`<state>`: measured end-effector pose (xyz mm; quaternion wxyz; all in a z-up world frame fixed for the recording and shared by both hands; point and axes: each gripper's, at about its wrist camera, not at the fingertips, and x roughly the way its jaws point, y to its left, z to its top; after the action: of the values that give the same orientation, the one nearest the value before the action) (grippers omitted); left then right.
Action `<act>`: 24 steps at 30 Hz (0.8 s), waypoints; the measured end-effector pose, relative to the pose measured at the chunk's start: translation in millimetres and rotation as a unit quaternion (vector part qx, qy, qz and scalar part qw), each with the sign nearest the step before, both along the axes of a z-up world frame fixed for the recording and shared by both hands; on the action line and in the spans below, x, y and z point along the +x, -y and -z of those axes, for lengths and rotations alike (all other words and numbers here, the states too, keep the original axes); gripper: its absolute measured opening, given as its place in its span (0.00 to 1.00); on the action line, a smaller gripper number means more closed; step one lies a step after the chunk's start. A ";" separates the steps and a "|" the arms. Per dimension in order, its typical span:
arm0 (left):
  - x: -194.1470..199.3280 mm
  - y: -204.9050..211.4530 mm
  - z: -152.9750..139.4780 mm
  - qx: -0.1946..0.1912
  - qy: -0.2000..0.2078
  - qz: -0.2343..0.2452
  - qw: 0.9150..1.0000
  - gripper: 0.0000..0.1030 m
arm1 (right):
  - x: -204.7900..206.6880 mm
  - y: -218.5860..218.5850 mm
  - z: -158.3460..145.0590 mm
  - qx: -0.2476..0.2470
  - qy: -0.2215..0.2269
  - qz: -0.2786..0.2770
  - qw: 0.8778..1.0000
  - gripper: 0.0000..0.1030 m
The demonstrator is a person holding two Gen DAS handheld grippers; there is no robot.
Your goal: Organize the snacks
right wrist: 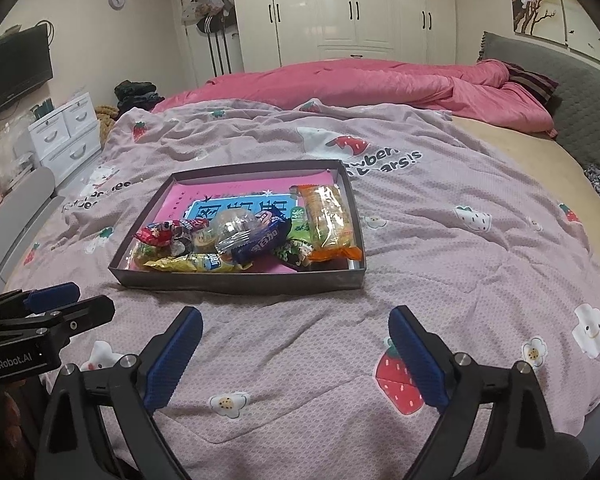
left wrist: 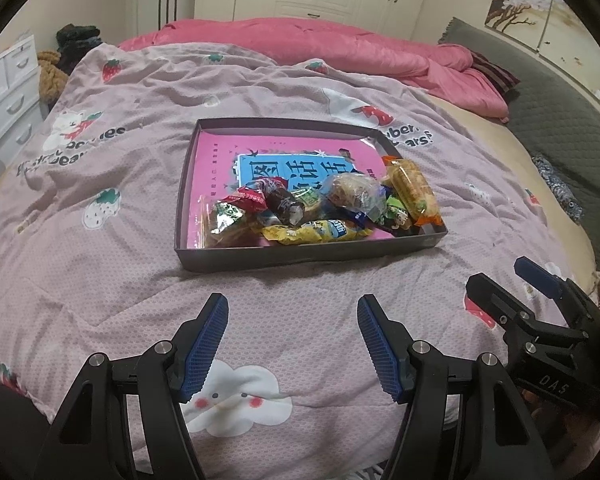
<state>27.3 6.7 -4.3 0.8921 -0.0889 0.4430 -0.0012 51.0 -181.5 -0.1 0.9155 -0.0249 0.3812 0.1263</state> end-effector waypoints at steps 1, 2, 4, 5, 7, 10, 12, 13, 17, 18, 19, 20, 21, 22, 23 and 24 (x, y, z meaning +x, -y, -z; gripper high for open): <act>0.1 0.2 0.5 0.000 -0.001 0.000 1.000 0.67 | -0.1 0.1 -0.1 -0.001 0.000 0.001 1.000 0.94; 0.1 0.3 0.7 0.000 -0.001 0.000 1.000 0.67 | -0.1 0.1 -0.2 -0.001 0.001 0.001 1.000 0.95; 0.1 0.3 0.7 0.000 -0.001 0.000 1.000 0.67 | 0.7 -0.2 -0.3 -0.001 0.001 0.001 1.000 0.95; 0.3 0.2 0.6 0.000 0.000 0.000 1.000 0.67 | 0.7 -0.2 -0.3 -0.001 0.000 0.001 1.000 0.96; 0.7 0.4 0.5 0.001 0.000 0.000 1.000 0.73 | 0.7 -0.2 -0.3 0.000 0.000 0.001 1.000 0.96; 0.2 0.9 0.0 0.000 0.001 0.002 1.000 0.79 | 0.7 -0.2 -0.4 -0.001 0.001 0.001 1.000 0.96; 0.1 2.1 -0.5 0.001 0.003 0.003 1.000 0.79 | 0.9 -0.1 0.3 -0.001 0.000 0.000 1.000 0.96; 0.3 2.7 -0.5 0.003 0.003 0.004 1.000 0.79 | 0.8 -0.3 0.4 -0.001 0.000 0.000 1.000 0.96; 0.1 3.3 -1.0 0.003 0.004 0.003 1.000 0.79 | 1.0 -0.5 0.4 0.000 0.000 0.000 1.000 0.96; 0.3 3.3 -0.9 0.003 0.004 0.002 1.000 0.79 | 1.4 -0.9 0.7 0.000 0.001 -0.001 1.000 0.96; 0.5 3.1 -0.8 0.003 0.003 0.001 1.000 0.79 | 1.6 -1.0 0.7 0.000 0.000 -0.001 1.000 0.96; 0.8 2.7 -0.6 0.002 0.003 0.001 1.000 0.79 | 1.5 -1.0 0.7 0.000 0.000 -0.001 1.000 0.96; 0.7 2.0 -0.6 0.002 0.003 0.000 1.000 0.79 | 2.0 -1.2 0.8 0.000 -0.001 -0.001 1.000 0.96; 0.5 1.7 -0.9 0.002 0.004 0.000 1.000 0.79 | 2.3 -1.4 1.0 0.000 -0.001 -0.002 1.000 0.96; 0.2 0.8 -0.8 0.002 0.004 0.000 1.000 0.79 | 2.4 -1.7 1.2 0.000 -0.001 -0.002 1.000 0.96; 0.3 0.8 -0.8 0.002 0.004 0.000 1.000 0.79 | 2.5 -2.0 1.2 0.000 -0.001 -0.002 1.000 0.96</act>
<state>27.6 5.9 -3.5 0.8941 -0.0870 0.4394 -0.0007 53.5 -179.5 -1.3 0.9148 -0.0260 0.3822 0.1283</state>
